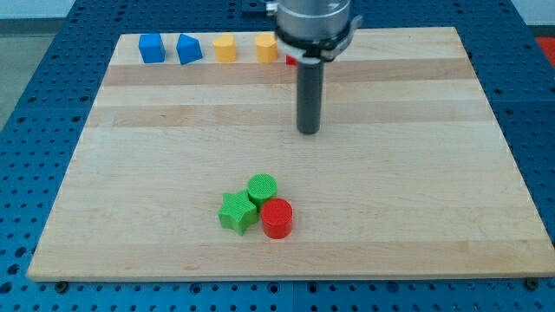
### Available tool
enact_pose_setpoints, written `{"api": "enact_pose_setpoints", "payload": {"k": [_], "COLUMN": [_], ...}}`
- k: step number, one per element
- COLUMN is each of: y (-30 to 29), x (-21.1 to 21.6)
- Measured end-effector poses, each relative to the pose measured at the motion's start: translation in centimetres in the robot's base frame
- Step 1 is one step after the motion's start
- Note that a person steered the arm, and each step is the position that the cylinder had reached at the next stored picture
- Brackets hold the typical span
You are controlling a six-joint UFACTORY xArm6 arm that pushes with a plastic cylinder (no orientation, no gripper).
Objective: Slide the red star down a bit
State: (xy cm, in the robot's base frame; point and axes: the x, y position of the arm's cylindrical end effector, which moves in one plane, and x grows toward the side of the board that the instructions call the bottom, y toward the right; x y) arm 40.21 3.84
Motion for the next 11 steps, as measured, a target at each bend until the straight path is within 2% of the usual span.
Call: {"api": "enact_pose_setpoints", "payload": {"k": [3,5,8,11], "y": [6.0,4.2,-2.8,-2.9], "x": [-11.9,-20.1,-20.5,-12.6]}}
